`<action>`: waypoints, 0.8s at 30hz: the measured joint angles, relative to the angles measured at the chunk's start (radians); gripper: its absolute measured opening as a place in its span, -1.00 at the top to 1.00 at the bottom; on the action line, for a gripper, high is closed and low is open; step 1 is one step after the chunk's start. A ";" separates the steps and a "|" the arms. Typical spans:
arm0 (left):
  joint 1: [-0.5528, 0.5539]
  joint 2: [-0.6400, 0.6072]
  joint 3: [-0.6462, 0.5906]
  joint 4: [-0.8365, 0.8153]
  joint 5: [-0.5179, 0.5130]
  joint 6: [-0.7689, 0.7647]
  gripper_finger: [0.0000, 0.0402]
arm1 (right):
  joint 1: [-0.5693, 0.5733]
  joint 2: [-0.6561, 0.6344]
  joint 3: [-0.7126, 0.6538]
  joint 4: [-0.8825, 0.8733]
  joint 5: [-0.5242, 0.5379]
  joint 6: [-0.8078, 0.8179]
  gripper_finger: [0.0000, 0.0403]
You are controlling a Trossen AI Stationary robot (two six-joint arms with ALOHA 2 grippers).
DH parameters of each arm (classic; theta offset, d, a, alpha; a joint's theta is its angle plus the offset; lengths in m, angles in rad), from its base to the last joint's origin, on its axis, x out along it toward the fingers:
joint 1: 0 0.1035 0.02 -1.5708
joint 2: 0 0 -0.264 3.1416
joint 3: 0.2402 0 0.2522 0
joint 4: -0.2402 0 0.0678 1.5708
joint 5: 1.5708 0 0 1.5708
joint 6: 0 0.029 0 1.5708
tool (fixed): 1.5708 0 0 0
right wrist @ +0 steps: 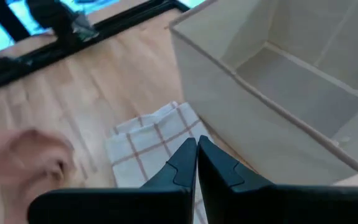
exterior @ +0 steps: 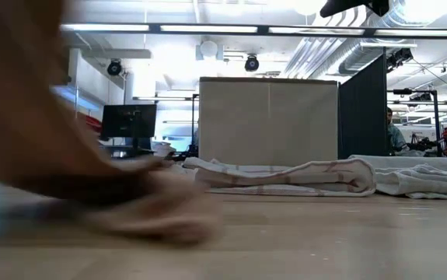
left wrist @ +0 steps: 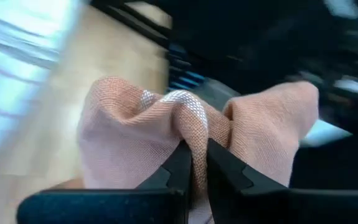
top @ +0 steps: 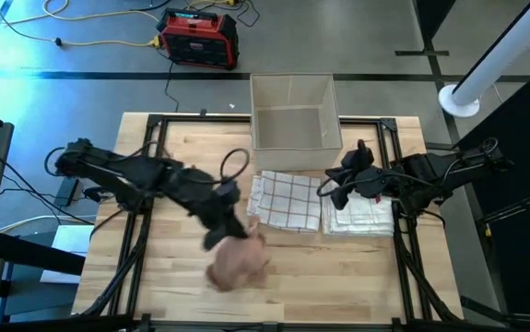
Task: Fold towel
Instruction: Fold the brown towel
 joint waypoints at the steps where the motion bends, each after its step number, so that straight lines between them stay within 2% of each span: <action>1: 0.019 0.014 0.000 -0.031 -0.038 0.001 0.79 | 0.000 0.000 0.000 0.000 -0.001 0.013 1.00; 5: 0.103 0.060 0.000 -0.156 -0.089 0.026 0.57 | 0.000 0.000 0.000 0.000 -0.011 0.070 1.00; 9: 0.180 0.117 0.000 -0.274 -0.018 0.047 0.30 | 0.002 0.003 0.000 -0.001 -0.041 0.135 1.00; 13: 0.225 0.148 0.000 -0.476 0.009 0.139 0.08 | 0.014 0.030 0.000 0.000 -0.084 0.147 1.00; 18: 0.232 0.142 -0.005 -0.743 -0.122 0.226 0.02 | 0.040 0.119 0.000 0.045 -0.195 0.122 1.00; 20: 0.211 0.114 -0.039 -0.739 -0.112 0.229 0.03 | 0.062 0.168 0.000 0.065 -0.215 0.109 1.00; 24: 0.127 0.024 -0.159 -0.526 -0.062 0.172 0.05 | 0.097 0.255 0.000 0.079 -0.221 0.136 1.00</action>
